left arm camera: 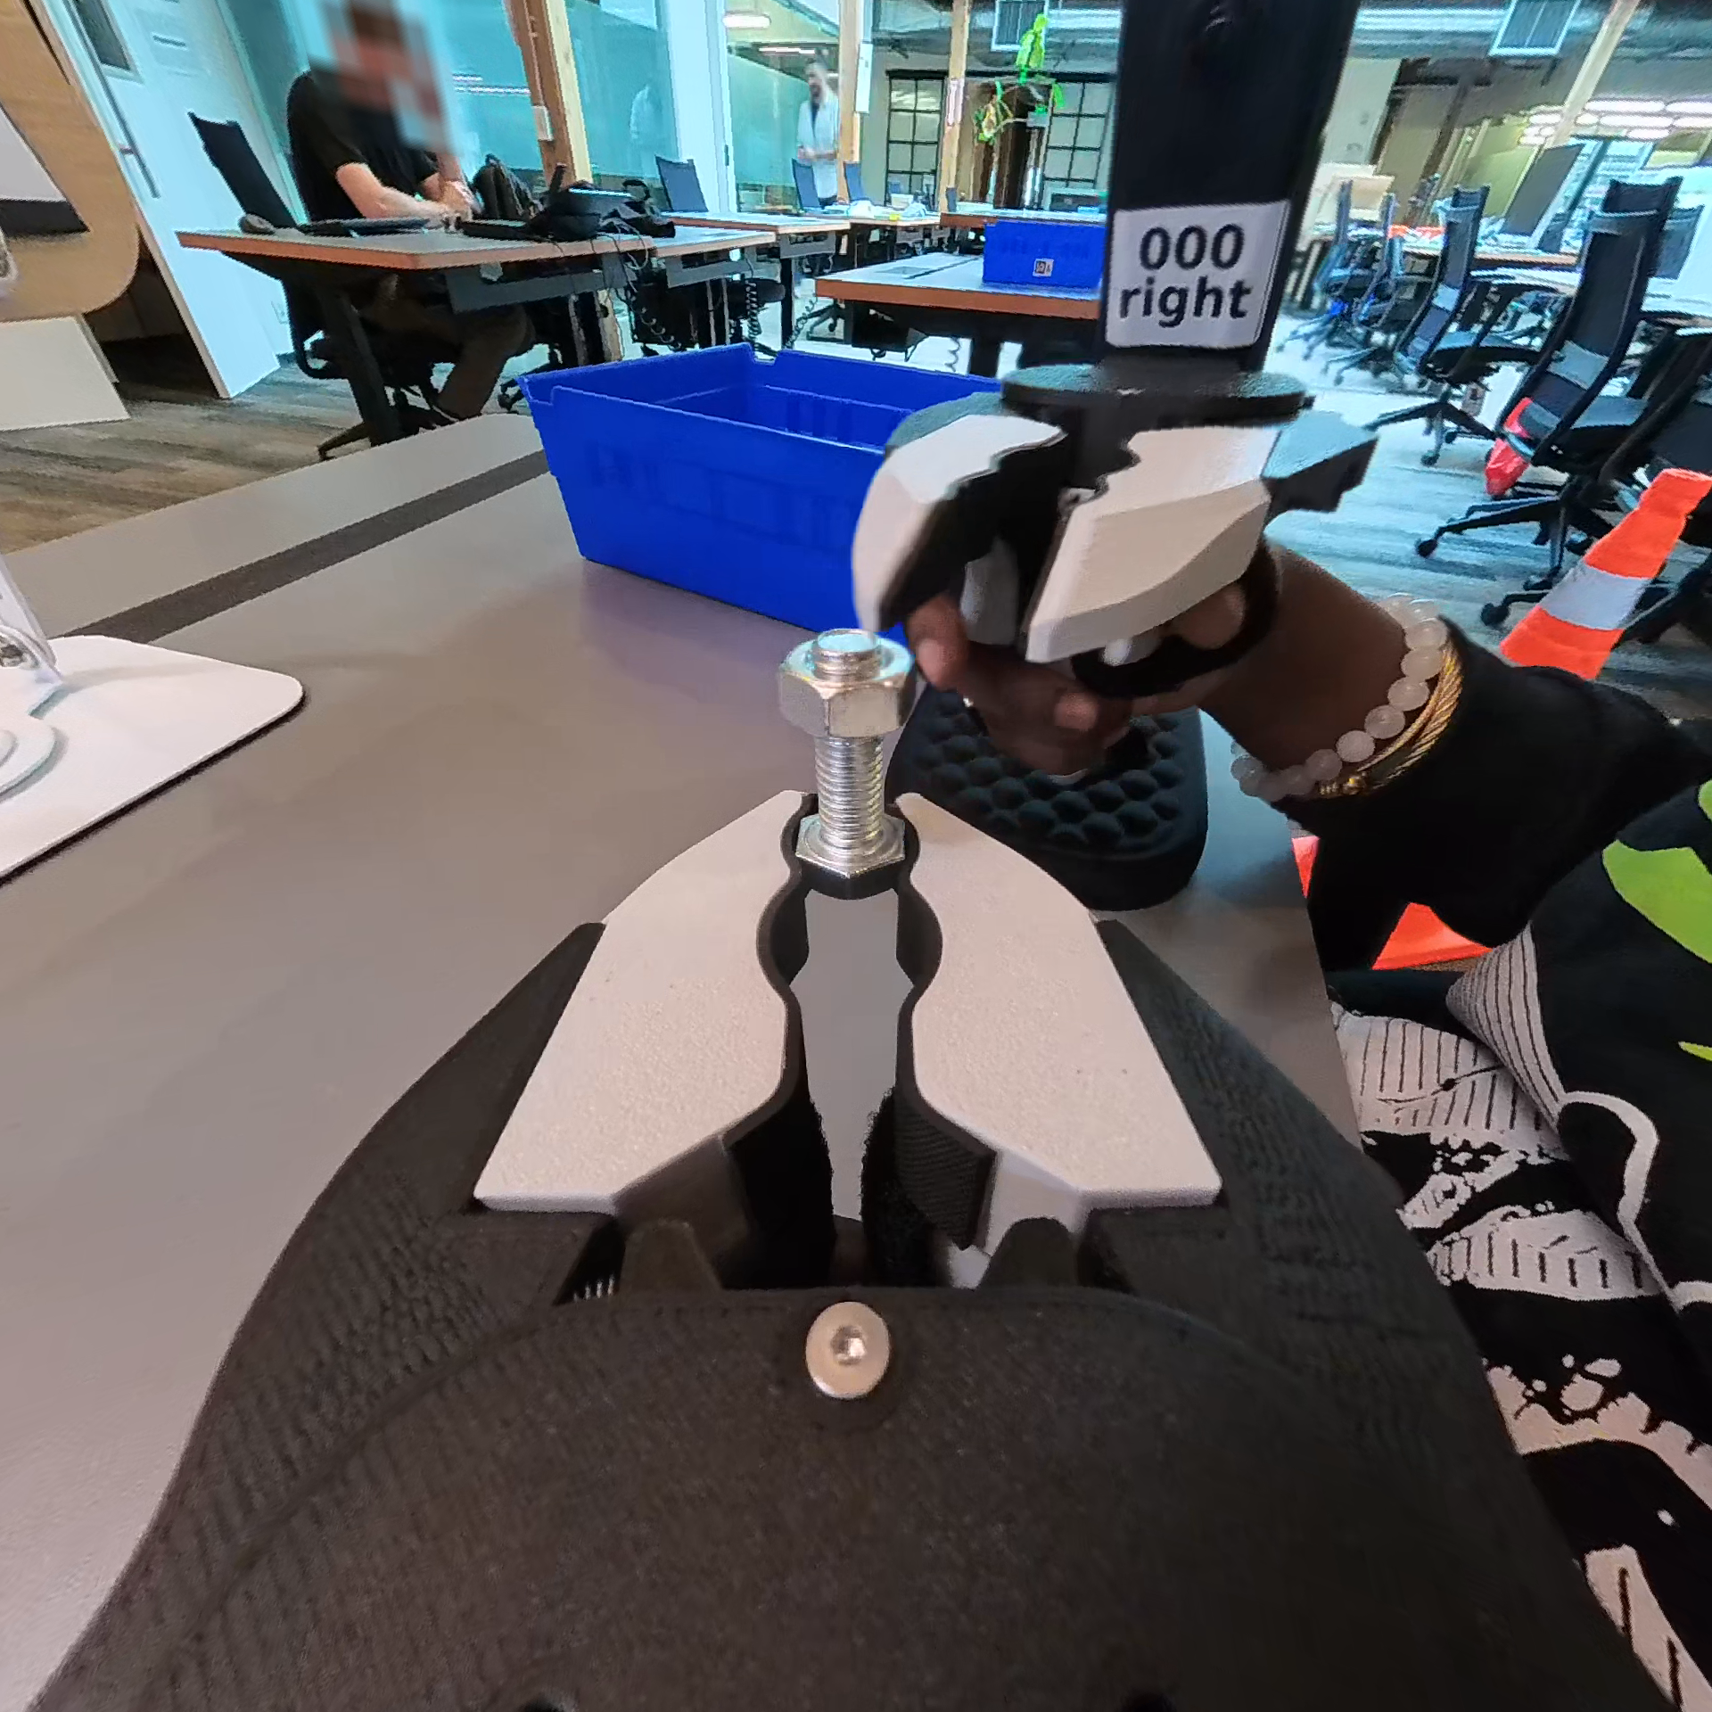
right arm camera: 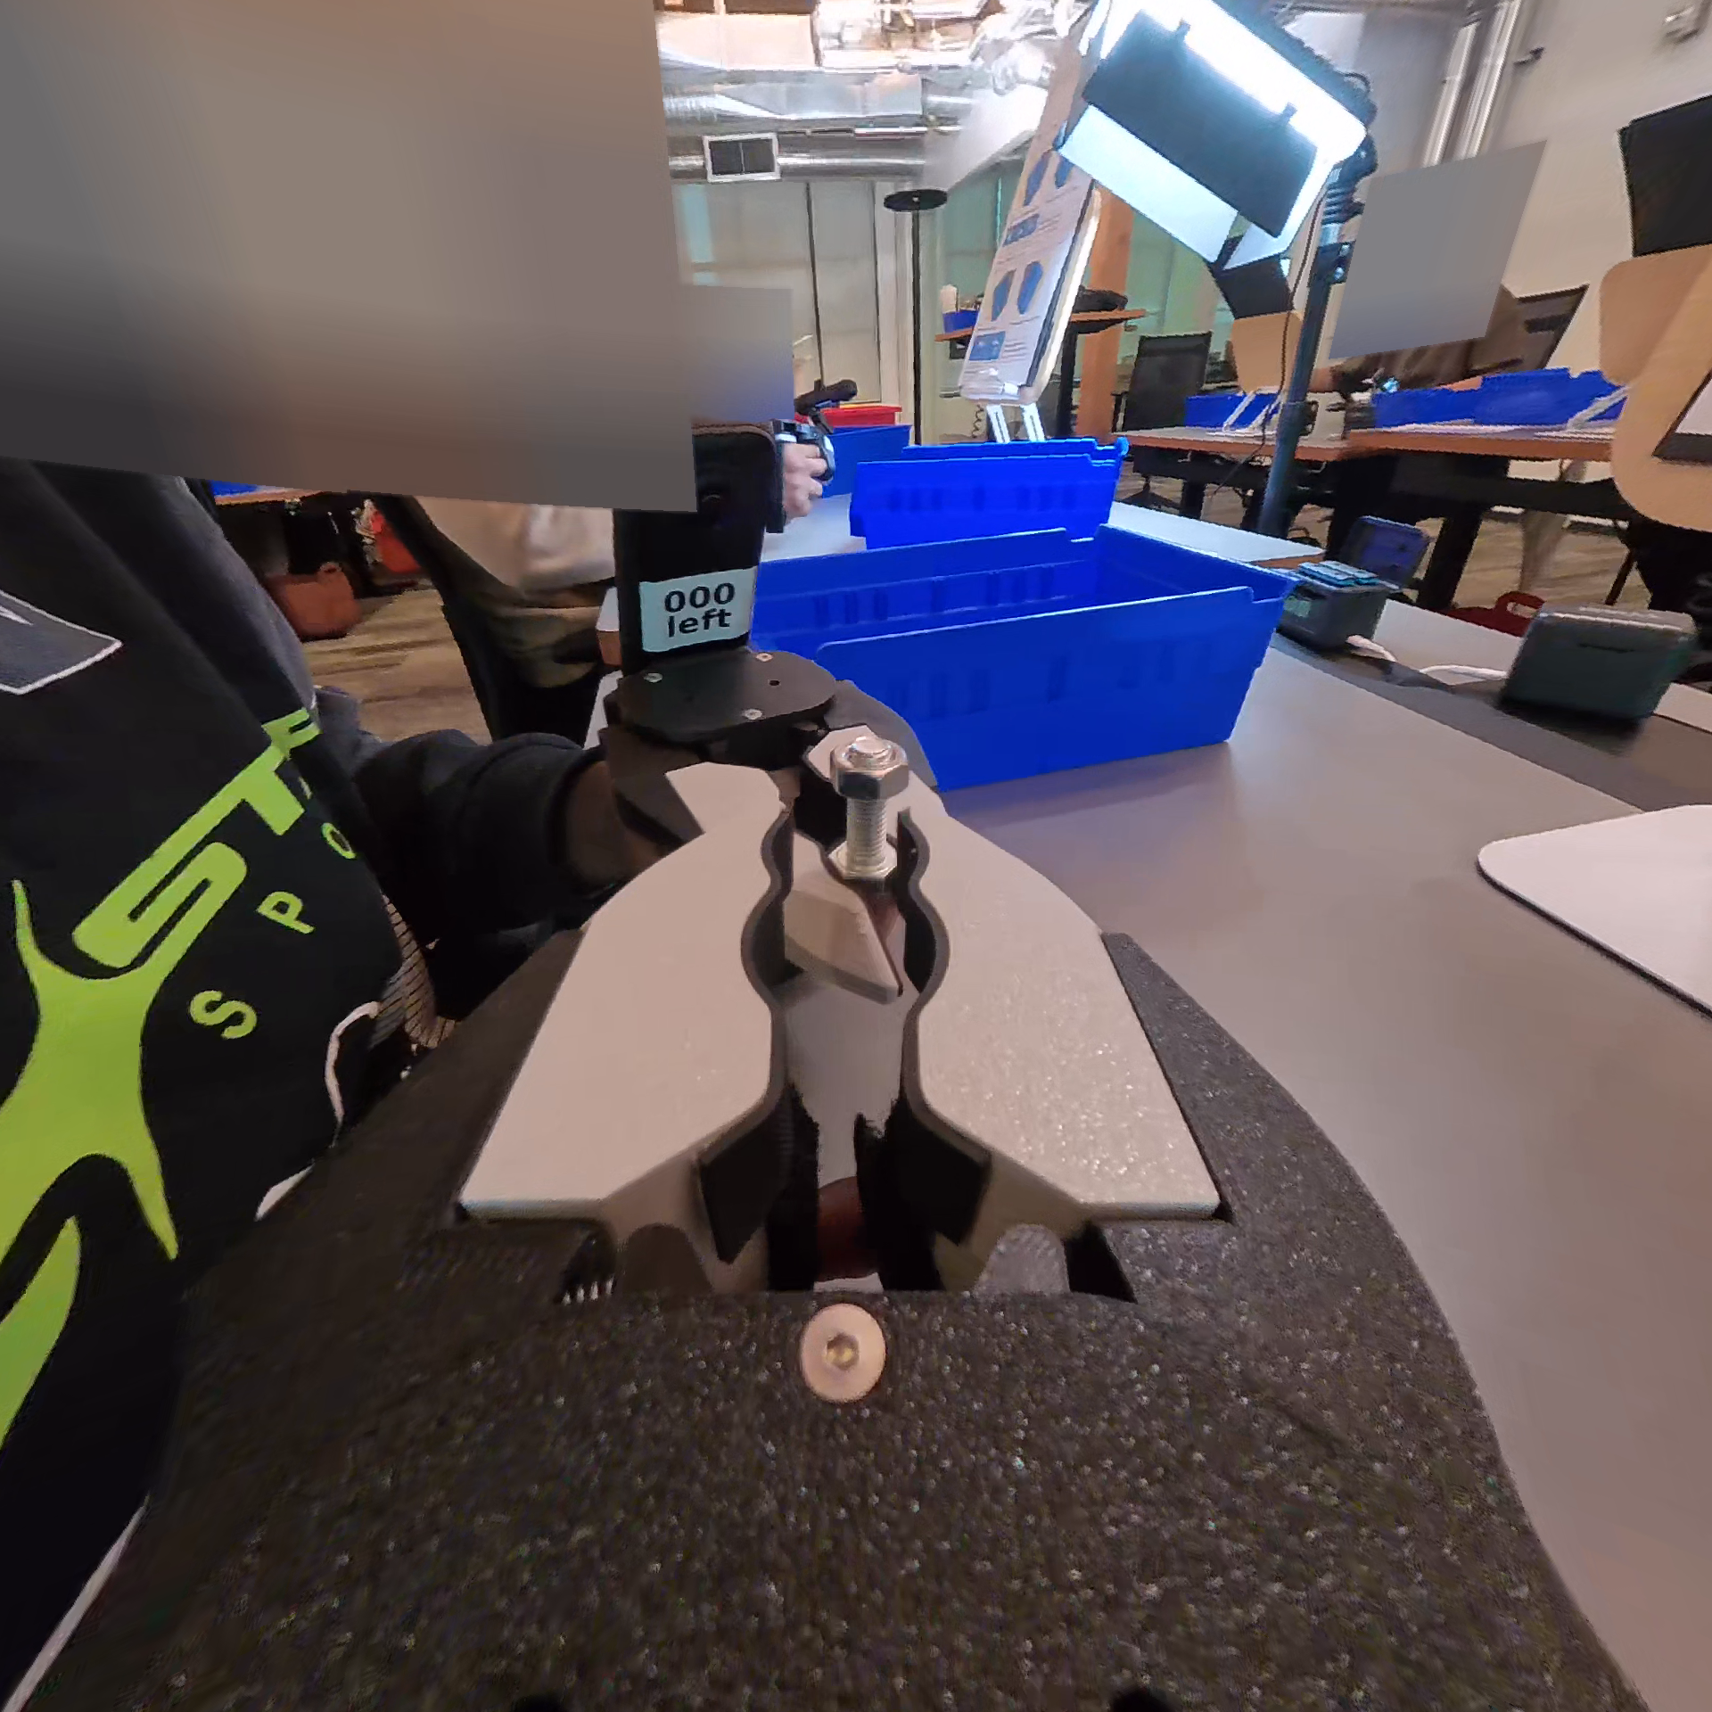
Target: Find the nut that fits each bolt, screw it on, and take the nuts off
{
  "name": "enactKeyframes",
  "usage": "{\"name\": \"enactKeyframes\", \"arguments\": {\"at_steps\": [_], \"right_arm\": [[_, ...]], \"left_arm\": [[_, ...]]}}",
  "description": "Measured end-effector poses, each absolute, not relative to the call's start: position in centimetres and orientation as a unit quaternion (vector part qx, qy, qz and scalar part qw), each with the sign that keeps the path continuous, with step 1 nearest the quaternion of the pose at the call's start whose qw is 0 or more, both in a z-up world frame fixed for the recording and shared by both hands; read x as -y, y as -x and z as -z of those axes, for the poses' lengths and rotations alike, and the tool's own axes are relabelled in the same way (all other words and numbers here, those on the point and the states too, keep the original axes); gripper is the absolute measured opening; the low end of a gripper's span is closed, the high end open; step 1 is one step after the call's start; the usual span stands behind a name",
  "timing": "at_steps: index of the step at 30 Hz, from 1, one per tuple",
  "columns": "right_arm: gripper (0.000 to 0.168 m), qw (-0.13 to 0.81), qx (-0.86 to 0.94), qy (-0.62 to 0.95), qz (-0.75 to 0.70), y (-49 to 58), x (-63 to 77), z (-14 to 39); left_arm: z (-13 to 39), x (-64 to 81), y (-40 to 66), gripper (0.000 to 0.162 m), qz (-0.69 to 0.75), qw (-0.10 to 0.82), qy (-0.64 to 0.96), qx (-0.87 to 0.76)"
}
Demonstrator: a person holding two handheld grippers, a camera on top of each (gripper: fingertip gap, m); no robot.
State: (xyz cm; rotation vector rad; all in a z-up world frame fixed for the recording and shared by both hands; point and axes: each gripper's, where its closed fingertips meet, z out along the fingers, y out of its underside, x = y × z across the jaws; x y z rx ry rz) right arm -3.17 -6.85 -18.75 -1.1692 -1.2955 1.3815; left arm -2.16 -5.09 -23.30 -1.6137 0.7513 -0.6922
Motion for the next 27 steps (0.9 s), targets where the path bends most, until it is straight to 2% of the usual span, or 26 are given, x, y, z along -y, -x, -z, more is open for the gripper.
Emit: {"name": "enactKeyframes", "arguments": {"at_steps": [7, 15, 17, 19, 20, 22, 27], "right_arm": [[0.05, 0.434, 0.537, 0.463, -0.556, 6.2, 7.5, 19.2], [0.039, 0.431, 0.549, 0.452, -0.555, 6.3, 7.9, 18.9], [0.03, 0.436, 0.54, 0.46, -0.554, 5.3, 7.4, 18.9], [0.013, 0.432, 0.535, 0.457, -0.565, 4.1, 7.3, 18.8], [0.011, 0.429, 0.53, 0.451, -0.576, 3.7, 7.4, 18.5], [0.011, 0.439, 0.515, 0.453, -0.58, 3.2, 6.9, 18.1], [0.025, 0.447, 0.514, 0.459, -0.57, 4.3, 6.6, 18.3]], "left_arm": [[23.5, 5.3, 1.8, 0.014, 0.293, 0.574, 0.688, -0.335], [23.3, 5.2, 2.0, 0.014, 0.298, 0.577, 0.688, -0.325], [23.2, 5.2, 2.1, 0.014, 0.298, 0.579, 0.687, -0.323], [23.2, 5.1, 2.2, 0.014, 0.297, 0.58, 0.688, -0.32], [23.2, 5.1, 2.2, 0.014, 0.298, 0.579, 0.689, -0.319], [23.2, 5.0, 2.2, 0.014, 0.299, 0.578, 0.689, -0.318], [23.3, 5.1, 2.1, 0.014, 0.297, 0.577, 0.689, -0.323]]}}
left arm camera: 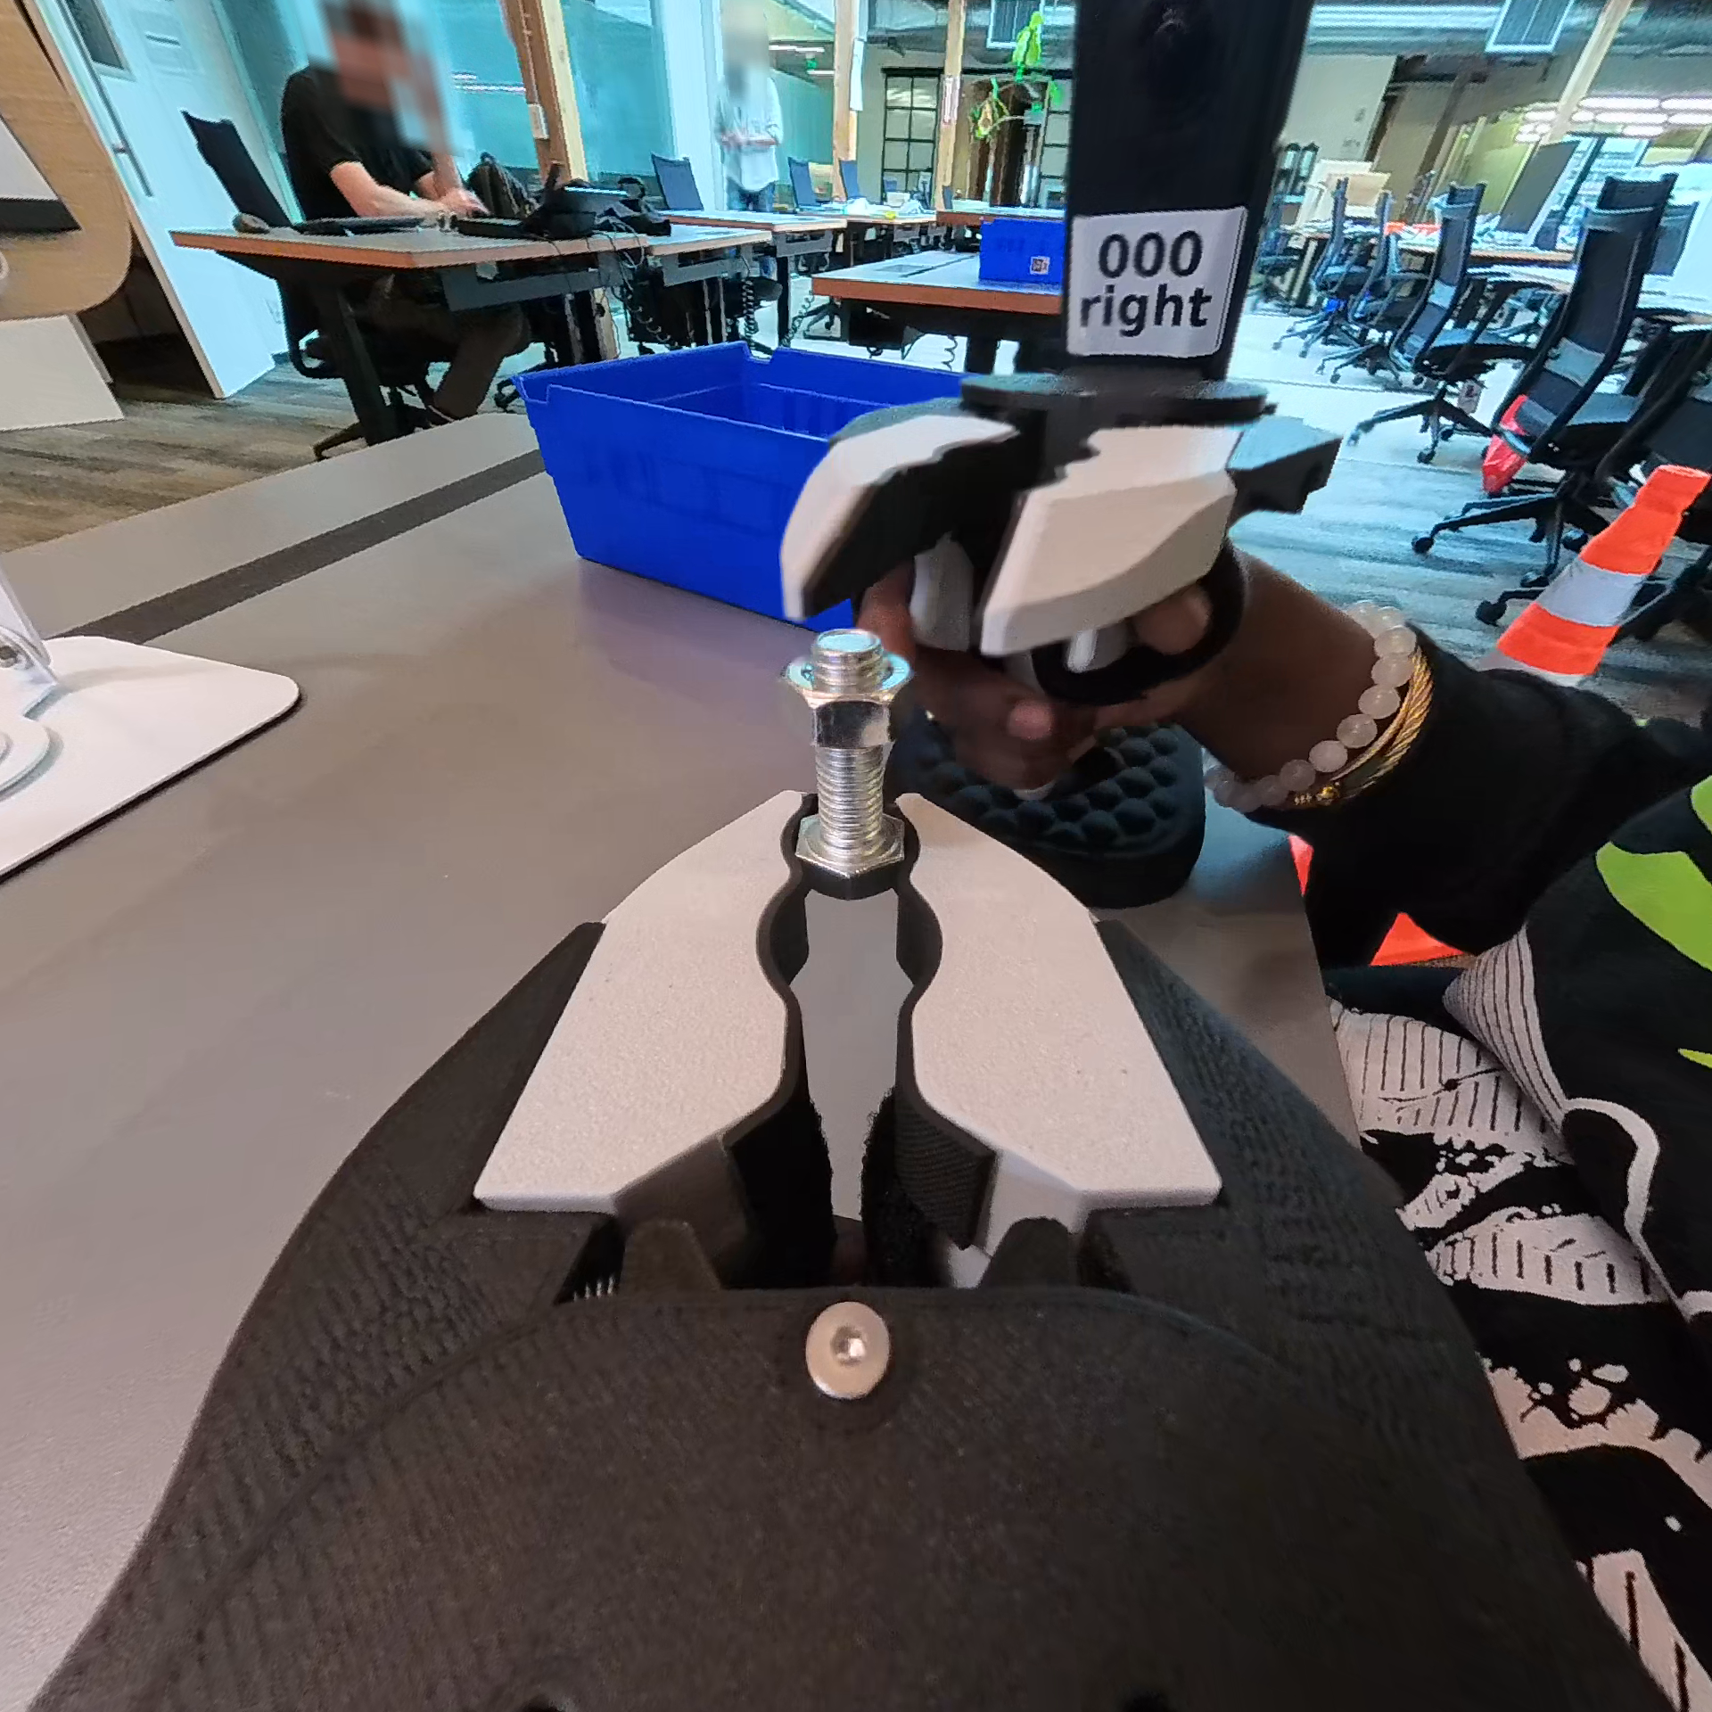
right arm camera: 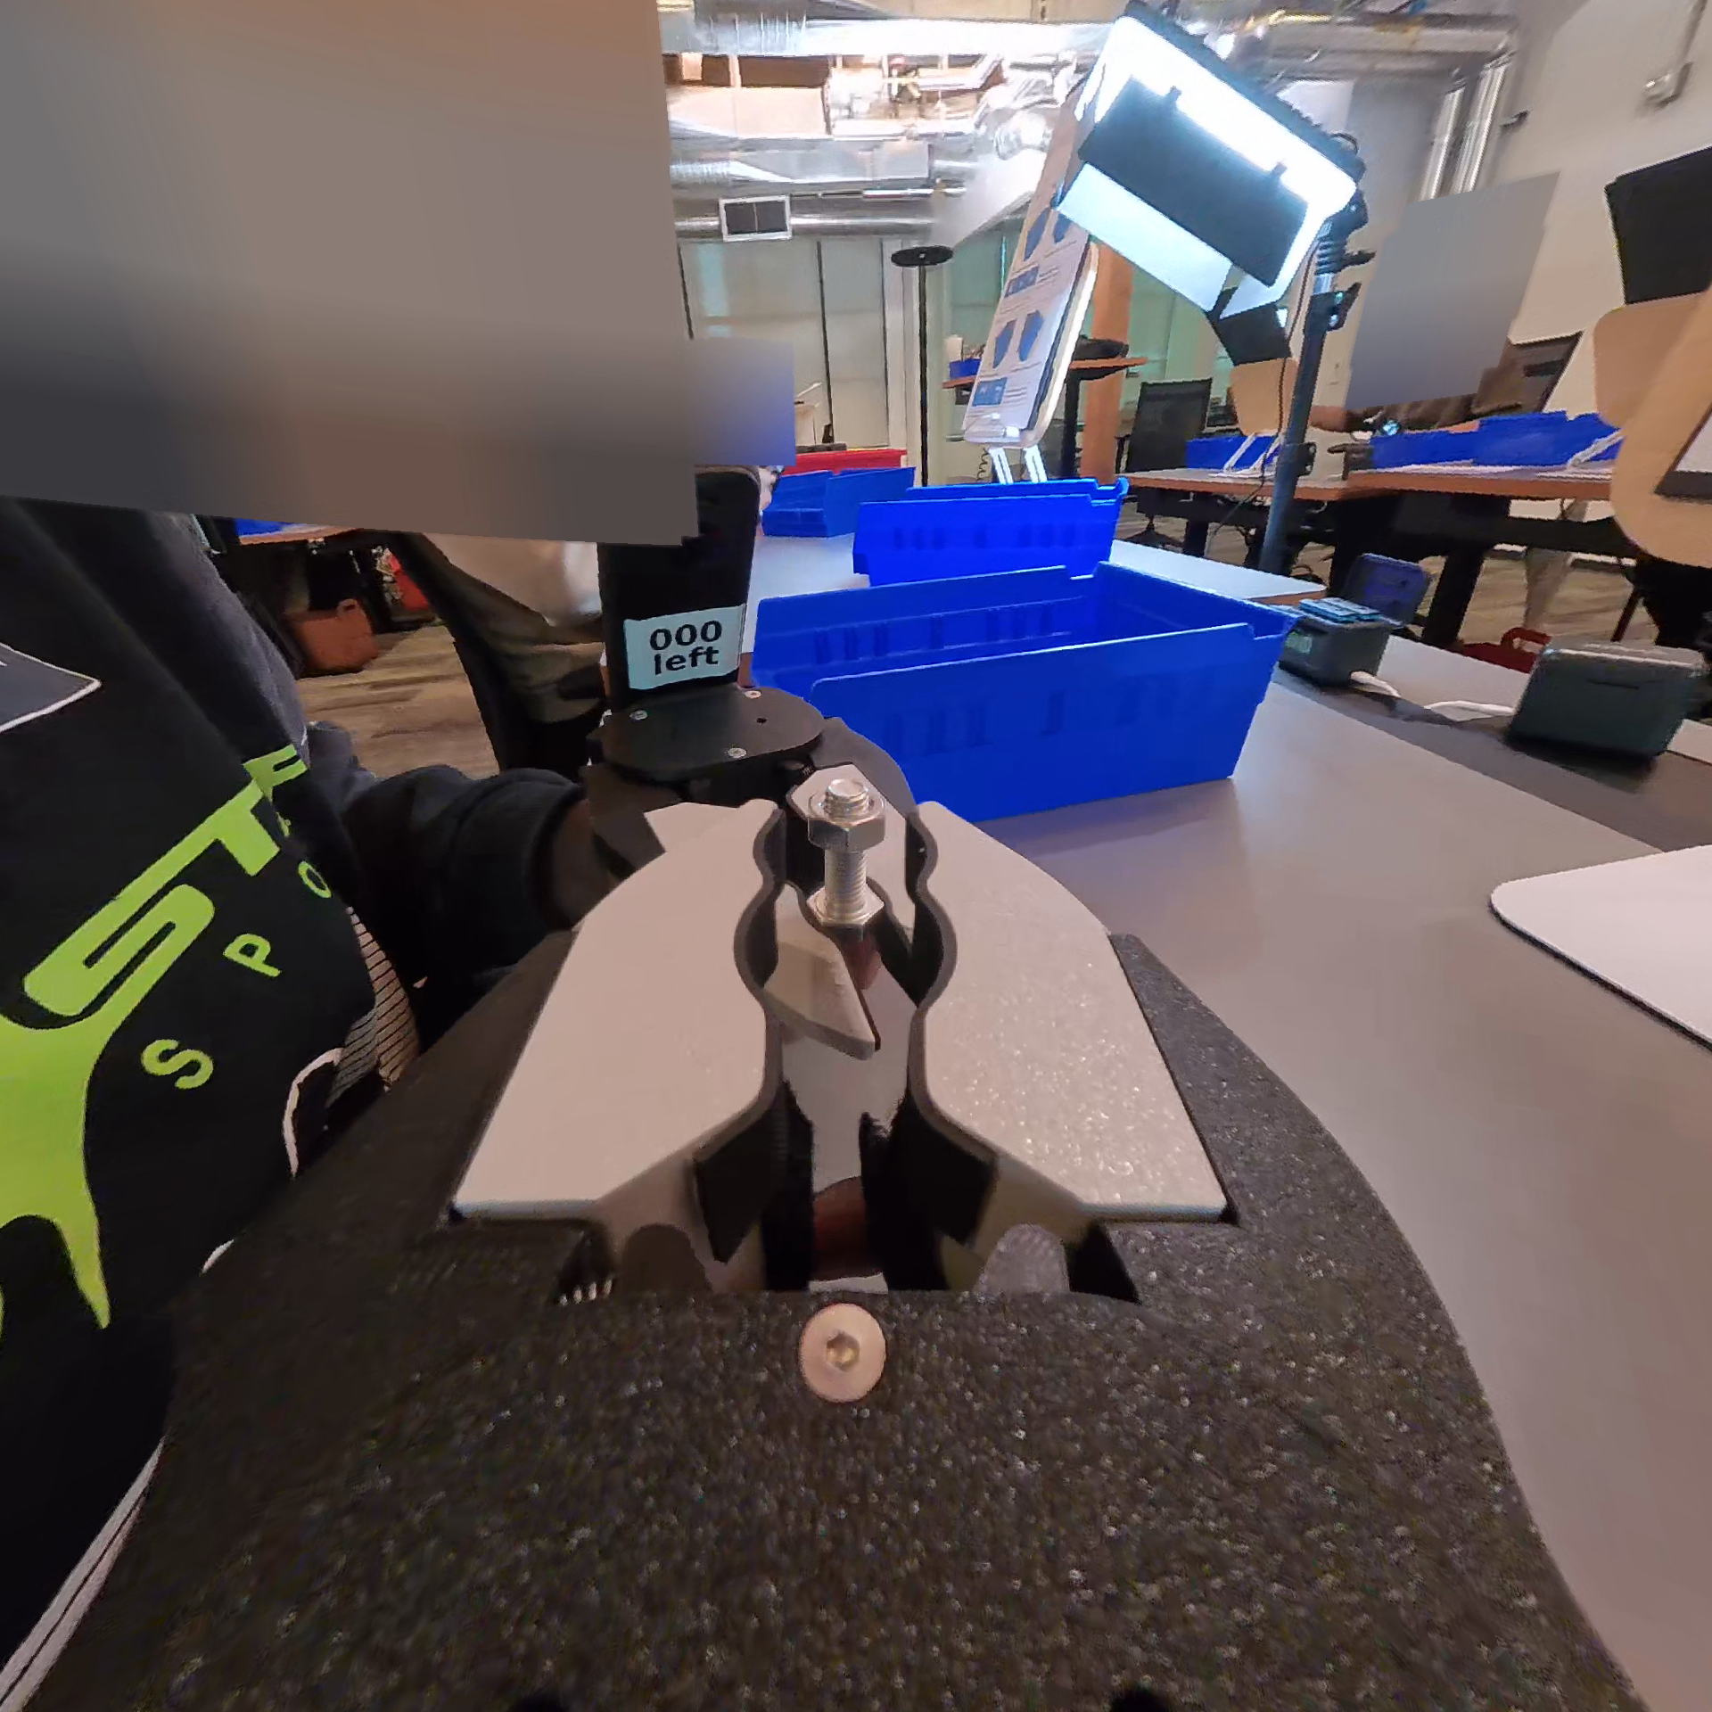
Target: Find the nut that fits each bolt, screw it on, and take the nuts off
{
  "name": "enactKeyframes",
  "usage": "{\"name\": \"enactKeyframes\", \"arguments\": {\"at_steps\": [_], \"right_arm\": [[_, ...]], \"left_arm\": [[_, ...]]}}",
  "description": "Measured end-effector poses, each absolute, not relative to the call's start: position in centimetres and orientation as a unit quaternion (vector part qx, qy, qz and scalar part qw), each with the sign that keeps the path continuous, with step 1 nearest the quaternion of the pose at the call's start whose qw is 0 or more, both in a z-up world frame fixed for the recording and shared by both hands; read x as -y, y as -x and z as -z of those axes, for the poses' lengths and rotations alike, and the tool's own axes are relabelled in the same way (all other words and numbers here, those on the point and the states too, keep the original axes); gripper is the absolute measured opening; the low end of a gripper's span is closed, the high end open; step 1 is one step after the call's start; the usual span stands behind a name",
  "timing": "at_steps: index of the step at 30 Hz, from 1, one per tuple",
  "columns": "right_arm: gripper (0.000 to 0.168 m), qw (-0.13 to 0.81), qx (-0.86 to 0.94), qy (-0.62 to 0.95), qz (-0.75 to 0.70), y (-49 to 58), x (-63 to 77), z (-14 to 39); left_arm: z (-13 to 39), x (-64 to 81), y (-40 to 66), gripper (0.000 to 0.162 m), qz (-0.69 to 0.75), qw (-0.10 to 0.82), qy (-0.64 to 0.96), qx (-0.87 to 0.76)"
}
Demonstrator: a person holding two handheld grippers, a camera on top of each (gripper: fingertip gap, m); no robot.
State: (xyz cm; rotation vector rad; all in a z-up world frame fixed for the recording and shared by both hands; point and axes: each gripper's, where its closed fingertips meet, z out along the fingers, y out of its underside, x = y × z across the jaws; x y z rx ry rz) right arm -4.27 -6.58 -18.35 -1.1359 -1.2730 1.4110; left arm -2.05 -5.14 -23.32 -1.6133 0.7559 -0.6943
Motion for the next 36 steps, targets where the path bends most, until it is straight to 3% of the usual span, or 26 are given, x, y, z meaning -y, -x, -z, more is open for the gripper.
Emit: {"name": "enactKeyframes", "arguments": {"at_steps": [7, 17, 25, 36], "right_arm": [[0.036, 0.43, 0.543, 0.448, -0.566, 6.2, 7.8, 19.0], [0.011, 0.417, 0.54, 0.433, -0.589, 3.9, 7.9, 18.2], [0.034, 0.435, 0.53, 0.449, -0.573, 5.5, 7.1, 18.7], [0.033, 0.426, 0.542, 0.44, -0.575, 5.8, 7.7, 18.9]], "left_arm": [[23.4, 5.3, 1.9, 0.014, 0.295, 0.574, 0.69, -0.33], [23.2, 5.0, 2.3, 0.014, 0.301, 0.578, 0.691, -0.313], [23.3, 5.2, 2.0, 0.014, 0.298, 0.574, 0.691, -0.322], [23.4, 5.4, 1.9, 0.014, 0.3, 0.573, 0.689, -0.328]]}}
